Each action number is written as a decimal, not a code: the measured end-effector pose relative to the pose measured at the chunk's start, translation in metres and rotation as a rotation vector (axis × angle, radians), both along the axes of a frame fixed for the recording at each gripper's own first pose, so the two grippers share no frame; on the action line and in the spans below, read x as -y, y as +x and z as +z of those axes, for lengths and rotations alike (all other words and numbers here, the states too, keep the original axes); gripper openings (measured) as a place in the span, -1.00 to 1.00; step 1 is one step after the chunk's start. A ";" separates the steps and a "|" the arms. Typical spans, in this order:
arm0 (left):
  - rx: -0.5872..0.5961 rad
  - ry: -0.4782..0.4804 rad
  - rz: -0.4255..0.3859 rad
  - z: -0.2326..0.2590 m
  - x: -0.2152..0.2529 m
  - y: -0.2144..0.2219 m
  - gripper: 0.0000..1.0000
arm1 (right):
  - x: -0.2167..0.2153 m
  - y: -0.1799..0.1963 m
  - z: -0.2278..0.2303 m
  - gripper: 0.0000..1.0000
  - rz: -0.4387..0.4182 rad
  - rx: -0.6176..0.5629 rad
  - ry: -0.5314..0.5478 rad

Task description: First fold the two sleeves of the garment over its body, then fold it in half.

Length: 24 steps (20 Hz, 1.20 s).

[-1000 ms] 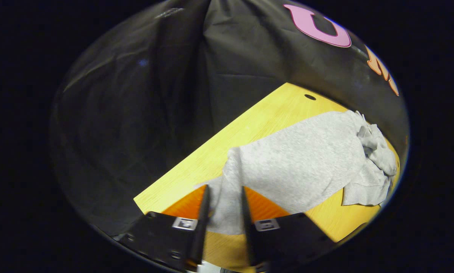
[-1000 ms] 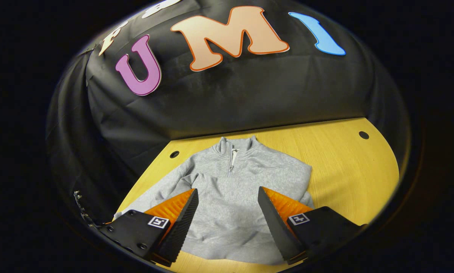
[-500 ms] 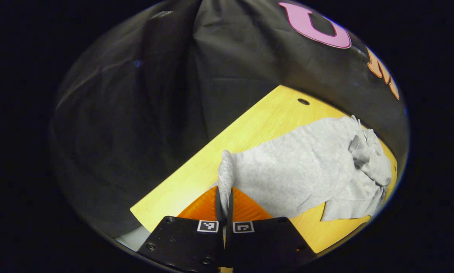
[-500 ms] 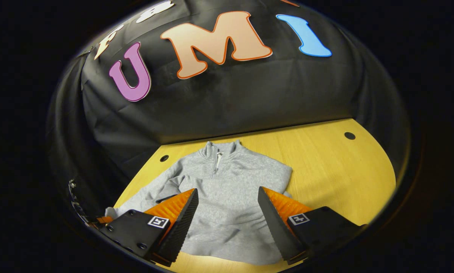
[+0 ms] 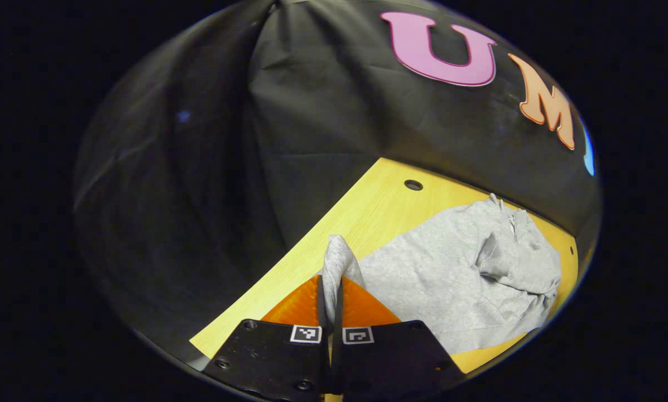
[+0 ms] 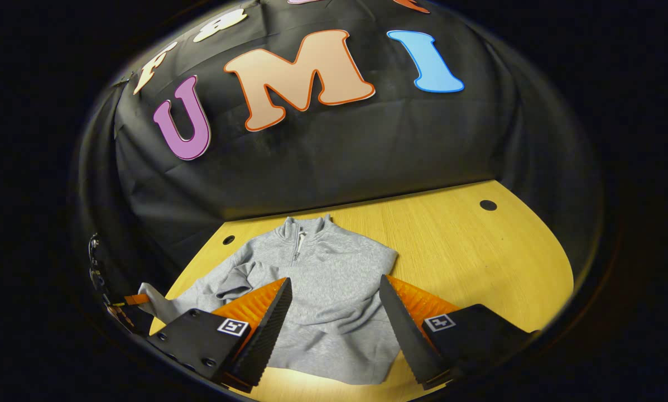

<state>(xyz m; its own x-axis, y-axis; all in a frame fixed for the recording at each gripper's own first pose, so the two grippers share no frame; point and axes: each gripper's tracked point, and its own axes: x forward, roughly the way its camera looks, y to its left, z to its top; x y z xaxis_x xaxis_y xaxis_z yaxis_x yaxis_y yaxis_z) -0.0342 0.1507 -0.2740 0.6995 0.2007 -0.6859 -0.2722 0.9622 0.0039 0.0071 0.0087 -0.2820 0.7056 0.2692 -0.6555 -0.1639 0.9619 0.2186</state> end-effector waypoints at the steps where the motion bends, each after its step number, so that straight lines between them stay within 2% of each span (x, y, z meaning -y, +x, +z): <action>1: 0.015 0.007 -0.026 0.005 0.009 0.008 -0.96 | 0.007 -0.002 0.002 0.96 -0.004 0.007 -0.009; 10: 0.164 -0.010 -0.212 0.063 0.105 0.101 -1.00 | 0.070 -0.030 0.007 0.96 -0.083 0.018 -0.041; 11: 0.183 -0.009 -0.239 0.071 0.119 0.108 -1.00 | 0.077 -0.032 0.009 0.89 -0.095 0.021 -0.040; 13: 0.211 -0.002 -0.293 0.082 0.146 0.124 -1.00 | 0.088 -0.038 0.009 0.96 -0.116 0.020 -0.039; 15: 0.235 -0.006 -0.332 0.093 0.174 0.135 -1.00 | 0.099 -0.043 0.011 0.96 -0.135 0.019 -0.035; 16: 0.263 -0.023 -0.355 0.100 0.191 0.143 -1.00 | 0.104 -0.045 0.011 0.89 -0.146 0.020 -0.035; 18: 0.284 -0.031 -0.405 0.108 0.223 0.150 -1.00 | 0.116 -0.050 0.014 0.96 -0.164 0.025 -0.040; 24: 0.290 -0.033 -0.547 0.115 0.308 0.163 -1.00 | 0.144 -0.068 0.016 0.96 -0.205 0.018 -0.054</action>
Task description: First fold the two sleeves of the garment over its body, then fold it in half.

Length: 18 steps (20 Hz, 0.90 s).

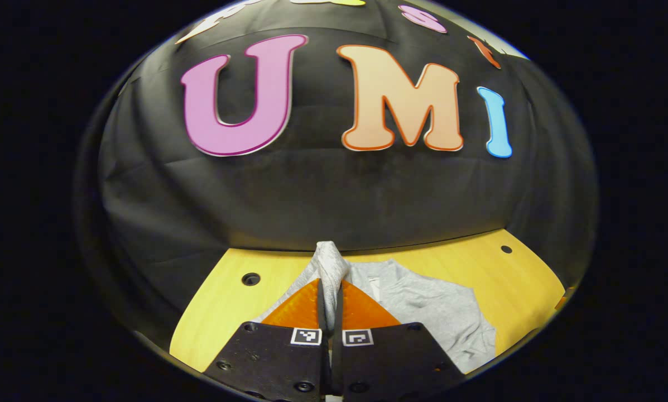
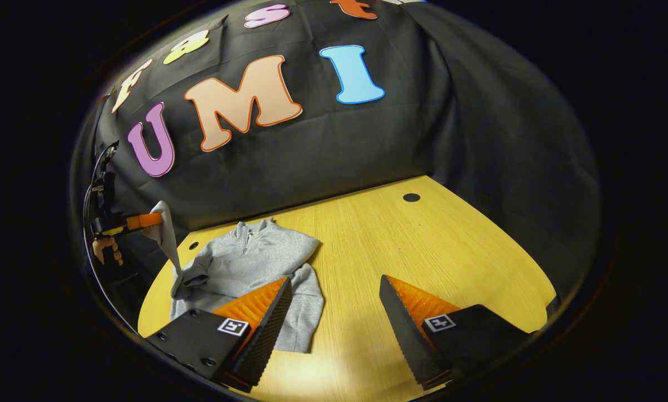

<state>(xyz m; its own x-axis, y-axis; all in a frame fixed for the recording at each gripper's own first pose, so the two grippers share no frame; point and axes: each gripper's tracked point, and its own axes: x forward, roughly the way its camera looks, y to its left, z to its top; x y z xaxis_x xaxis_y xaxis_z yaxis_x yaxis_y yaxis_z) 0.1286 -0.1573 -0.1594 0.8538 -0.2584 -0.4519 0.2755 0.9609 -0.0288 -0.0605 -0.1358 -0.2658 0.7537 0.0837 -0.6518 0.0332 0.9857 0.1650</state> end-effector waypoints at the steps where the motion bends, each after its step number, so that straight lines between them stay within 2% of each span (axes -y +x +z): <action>1: 0.001 -0.001 -0.019 0.001 0.014 -0.001 -1.00 | 0.005 -0.003 0.000 0.89 -0.006 -0.003 -0.003; 2: 0.000 -0.002 -0.039 0.003 0.029 0.000 -1.00 | 0.010 -0.007 0.000 0.96 -0.012 -0.009 -0.005; 4: -0.001 -0.005 -0.080 0.000 0.057 0.001 -1.00 | 0.016 -0.014 -0.001 0.96 -0.023 -0.020 0.002; 5: -0.004 -0.004 -0.098 -0.002 0.072 0.001 -1.00 | 0.020 -0.018 -0.002 0.89 -0.026 -0.027 0.004; 8: -0.027 -0.010 -0.145 -0.012 0.115 -0.005 -1.00 | 0.031 -0.031 -0.007 0.89 -0.018 -0.043 -0.007; 10: -0.055 -0.013 -0.170 -0.023 0.141 -0.012 -1.00 | 0.039 -0.040 -0.010 0.96 -0.011 -0.056 -0.019; 12: -0.073 -0.011 -0.186 -0.036 0.163 -0.016 -1.00 | 0.050 -0.048 -0.011 0.89 -0.016 -0.069 -0.020; 13: -0.080 0.000 -0.189 -0.044 0.171 -0.017 -1.00 | 0.052 -0.050 -0.012 0.96 -0.017 -0.076 -0.016; 14: -0.086 0.011 -0.192 -0.051 0.178 -0.019 -1.00 | 0.055 -0.052 -0.012 0.89 -0.016 -0.080 -0.015; 15: -0.093 0.019 -0.197 -0.059 0.185 -0.021 -1.00 | 0.058 -0.053 -0.012 0.96 -0.011 -0.083 -0.019; 18: -0.118 0.035 -0.192 -0.081 0.193 -0.025 -1.00 | 0.063 -0.051 -0.015 0.96 0.011 -0.087 -0.030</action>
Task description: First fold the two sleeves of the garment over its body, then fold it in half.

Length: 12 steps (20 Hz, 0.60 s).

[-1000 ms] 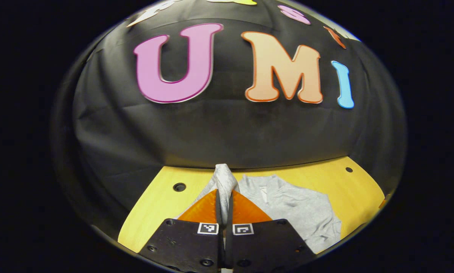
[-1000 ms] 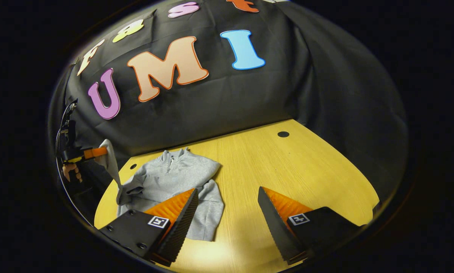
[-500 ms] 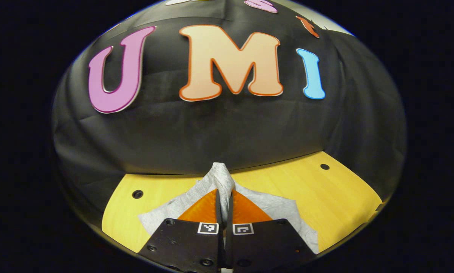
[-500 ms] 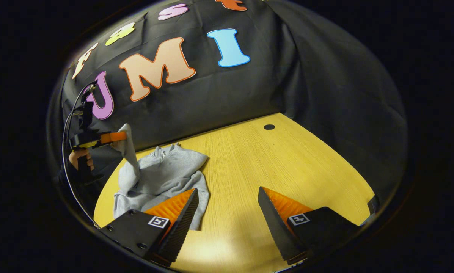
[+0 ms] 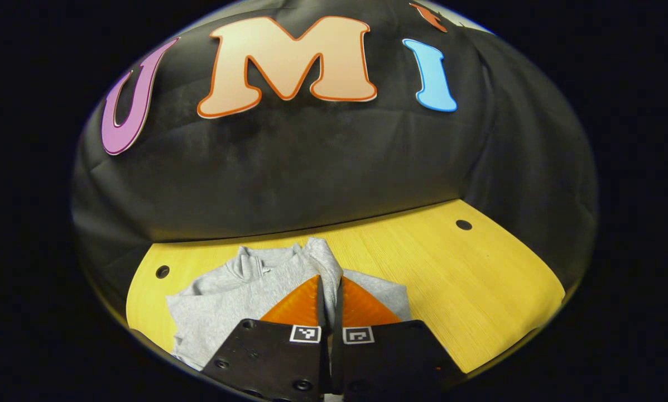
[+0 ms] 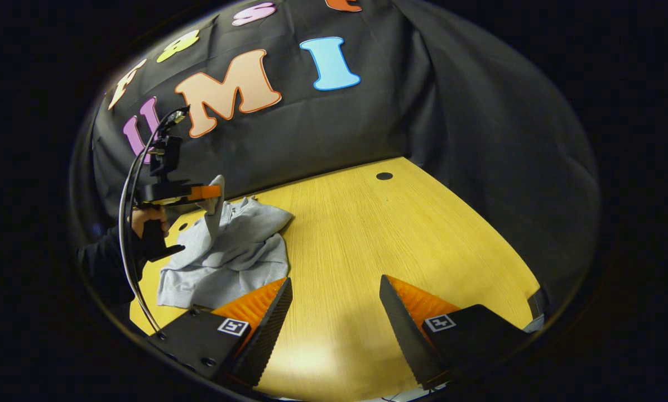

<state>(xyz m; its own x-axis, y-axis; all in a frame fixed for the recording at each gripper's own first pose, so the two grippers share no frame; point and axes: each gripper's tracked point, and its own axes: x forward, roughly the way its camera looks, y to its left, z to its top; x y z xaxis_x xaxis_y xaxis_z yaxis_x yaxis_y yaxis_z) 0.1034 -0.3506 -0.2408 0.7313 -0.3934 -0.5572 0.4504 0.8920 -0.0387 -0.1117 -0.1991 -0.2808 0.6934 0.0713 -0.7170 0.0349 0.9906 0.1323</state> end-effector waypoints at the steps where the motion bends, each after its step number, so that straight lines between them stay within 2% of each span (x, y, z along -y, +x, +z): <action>1: -0.018 -0.003 0.002 -0.007 0.003 -0.003 -0.99 | 0.001 0.001 -0.001 0.89 0.008 -0.003 0.001; 3: -0.062 -0.042 -0.005 -0.018 0.010 -0.010 -0.86 | -0.002 0.002 -0.004 0.89 0.028 -0.008 0.007; 5: -0.065 -0.093 0.007 -0.013 0.011 -0.016 -0.19 | -0.008 0.006 -0.005 0.89 0.054 -0.009 0.017; 8: -0.009 -0.090 0.074 0.006 -0.015 -0.014 0.80 | -0.024 0.014 -0.005 0.96 0.104 0.002 0.034; 10: 0.023 -0.093 0.115 0.018 -0.039 -0.018 0.94 | -0.034 0.019 -0.010 0.96 0.140 0.008 0.049; 12: 0.049 -0.084 0.157 0.029 -0.070 -0.024 0.92 | -0.050 0.025 -0.012 0.96 0.165 0.009 0.070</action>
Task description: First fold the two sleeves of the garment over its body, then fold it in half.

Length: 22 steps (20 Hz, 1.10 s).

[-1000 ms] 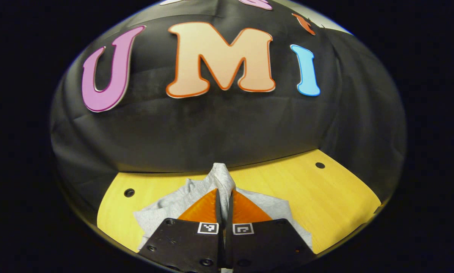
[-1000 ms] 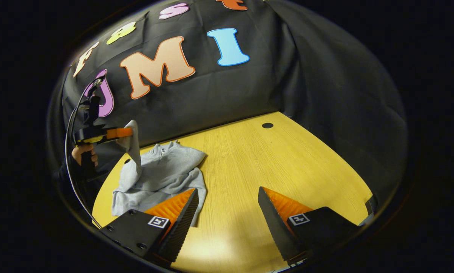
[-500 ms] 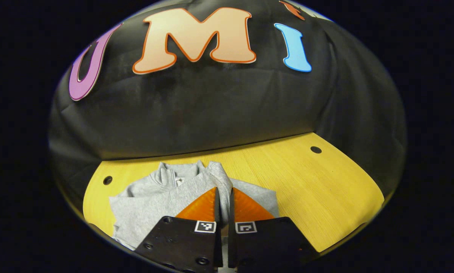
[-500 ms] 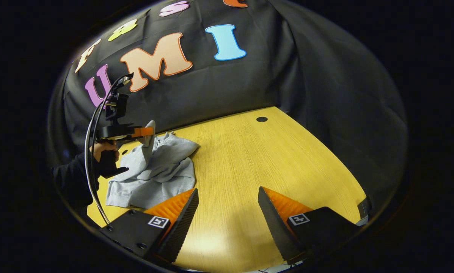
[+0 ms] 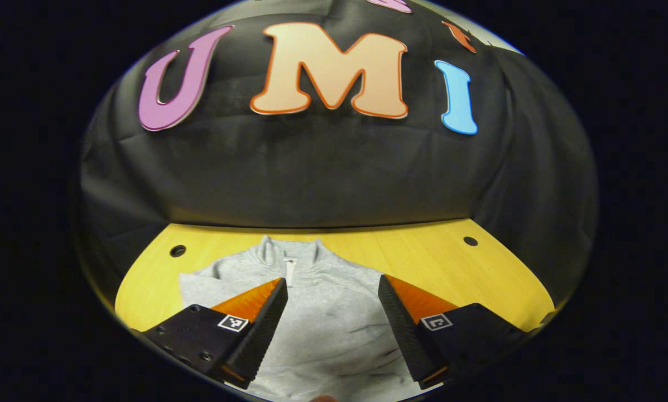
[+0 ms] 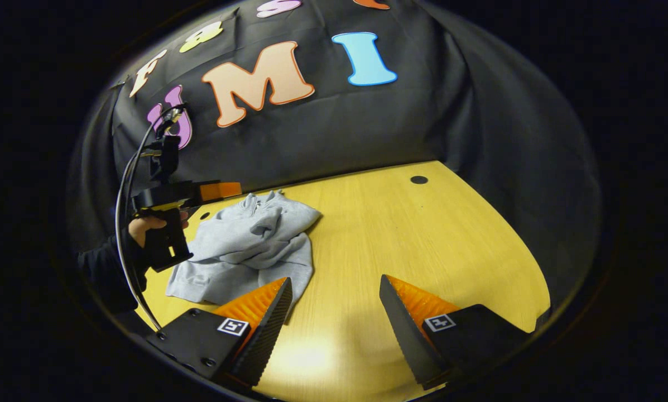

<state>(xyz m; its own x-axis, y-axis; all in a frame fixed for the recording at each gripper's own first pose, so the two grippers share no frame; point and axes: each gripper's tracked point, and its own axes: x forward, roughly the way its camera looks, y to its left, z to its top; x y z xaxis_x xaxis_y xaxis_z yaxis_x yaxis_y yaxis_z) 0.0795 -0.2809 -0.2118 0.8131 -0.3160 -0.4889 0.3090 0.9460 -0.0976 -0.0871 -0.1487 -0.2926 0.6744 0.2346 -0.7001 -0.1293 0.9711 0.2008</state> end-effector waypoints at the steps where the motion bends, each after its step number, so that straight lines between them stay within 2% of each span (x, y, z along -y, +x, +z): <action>1: 0.012 0.005 0.020 0.004 -0.017 -0.003 0.91 | -0.008 0.002 0.000 0.96 0.011 0.002 0.010; 3: 0.021 0.011 0.051 0.011 -0.048 -0.011 0.91 | -0.024 0.008 -0.001 0.96 0.030 0.005 0.017; 4: 0.020 0.016 0.066 0.012 -0.065 -0.016 0.91 | -0.032 0.010 -0.002 0.89 0.034 0.006 0.017; 6: 0.014 0.036 0.084 0.011 -0.097 -0.027 0.92 | -0.045 0.013 -0.007 0.96 0.028 -0.003 0.024; 8: 0.019 0.078 0.097 0.009 -0.130 -0.039 0.92 | -0.060 0.016 -0.015 0.96 0.037 -0.016 0.022; 9: 0.023 0.114 0.114 0.005 -0.148 -0.044 0.92 | -0.065 0.016 -0.018 0.89 0.041 -0.022 0.011; 10: 0.020 0.139 0.125 0.002 -0.163 -0.049 0.91 | -0.070 0.017 -0.021 0.97 0.043 -0.020 0.005; 12: -0.006 0.164 0.141 -0.010 -0.190 -0.065 0.92 | -0.079 0.018 -0.027 0.96 0.045 -0.027 -0.009; 13: -0.026 0.162 0.150 -0.017 -0.200 -0.071 0.91 | -0.084 0.017 -0.031 0.89 0.046 -0.032 -0.015; 14: -0.051 0.156 0.162 -0.026 -0.209 -0.078 0.91 | -0.087 0.018 -0.035 0.96 0.045 -0.036 -0.023; 16: -0.102 0.144 0.190 -0.041 -0.223 -0.090 0.91 | -0.093 0.015 -0.042 0.89 0.047 -0.047 -0.041; 20: -0.217 0.104 0.216 -0.079 -0.243 -0.121 0.92 | -0.100 0.009 -0.060 0.89 0.051 -0.080 -0.078; 21: -0.245 0.100 0.216 -0.090 -0.245 -0.127 0.91 | -0.101 0.008 -0.065 0.96 0.053 -0.088 -0.089; 22: -0.267 0.093 0.218 -0.100 -0.247 -0.133 0.92 | -0.101 0.006 -0.071 0.89 0.056 -0.100 -0.100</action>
